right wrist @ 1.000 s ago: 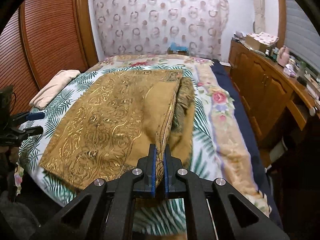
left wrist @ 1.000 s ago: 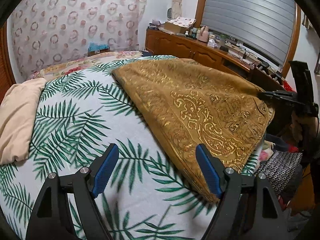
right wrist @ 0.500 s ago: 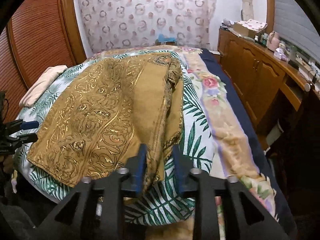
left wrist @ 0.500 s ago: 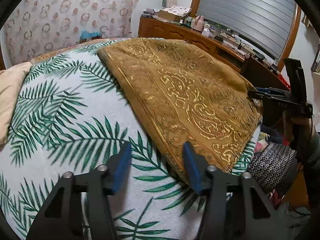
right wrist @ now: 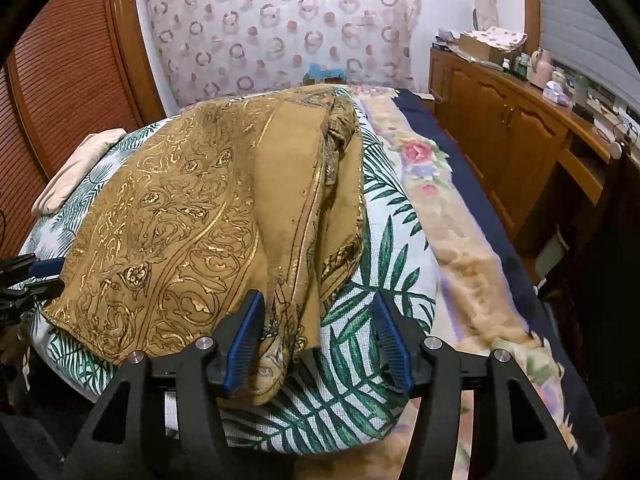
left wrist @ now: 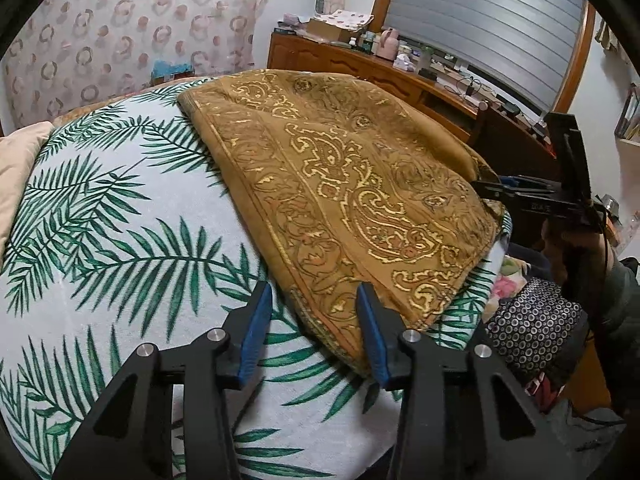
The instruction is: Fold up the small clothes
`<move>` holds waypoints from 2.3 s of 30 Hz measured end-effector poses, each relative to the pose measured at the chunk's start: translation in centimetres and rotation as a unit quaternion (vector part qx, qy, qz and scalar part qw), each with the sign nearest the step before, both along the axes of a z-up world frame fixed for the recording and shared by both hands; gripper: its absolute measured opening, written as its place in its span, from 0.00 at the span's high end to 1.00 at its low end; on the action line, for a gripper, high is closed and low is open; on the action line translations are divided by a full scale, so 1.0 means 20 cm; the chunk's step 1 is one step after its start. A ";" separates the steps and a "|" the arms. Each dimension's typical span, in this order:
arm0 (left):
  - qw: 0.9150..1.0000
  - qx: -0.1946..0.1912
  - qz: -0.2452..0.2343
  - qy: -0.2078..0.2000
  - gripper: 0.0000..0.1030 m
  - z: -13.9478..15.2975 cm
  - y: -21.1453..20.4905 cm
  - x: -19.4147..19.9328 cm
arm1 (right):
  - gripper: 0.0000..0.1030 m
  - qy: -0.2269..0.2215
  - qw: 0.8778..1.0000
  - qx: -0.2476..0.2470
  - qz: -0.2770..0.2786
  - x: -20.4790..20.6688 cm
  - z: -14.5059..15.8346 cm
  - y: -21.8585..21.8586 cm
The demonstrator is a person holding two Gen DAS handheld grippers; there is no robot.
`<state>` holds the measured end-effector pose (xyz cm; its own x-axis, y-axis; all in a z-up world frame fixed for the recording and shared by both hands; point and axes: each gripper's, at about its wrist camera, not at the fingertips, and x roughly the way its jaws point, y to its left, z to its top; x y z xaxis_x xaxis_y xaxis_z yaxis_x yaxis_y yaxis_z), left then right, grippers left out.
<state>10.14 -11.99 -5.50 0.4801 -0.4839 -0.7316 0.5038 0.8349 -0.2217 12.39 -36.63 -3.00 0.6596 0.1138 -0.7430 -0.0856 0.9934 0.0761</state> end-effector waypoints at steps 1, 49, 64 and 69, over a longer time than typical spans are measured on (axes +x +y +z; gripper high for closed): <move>1.000 0.001 -0.002 -0.001 0.56 0.00 -0.01 -0.01 | 0.43 0.000 1.000 0.001 0.001 0.00 0.00 0.00; 0.989 -0.094 0.065 -0.097 0.93 0.51 0.07 0.73 | 0.91 -0.101 0.988 0.104 0.053 0.48 0.23 0.01; 0.993 -0.055 0.091 -0.055 0.93 0.31 0.07 1.06 | 0.78 -0.034 0.992 0.118 0.036 0.87 0.18 0.02; 0.993 -0.055 0.092 -0.046 0.93 0.30 0.07 1.09 | 0.39 -0.047 0.992 0.115 0.009 0.86 0.27 -0.02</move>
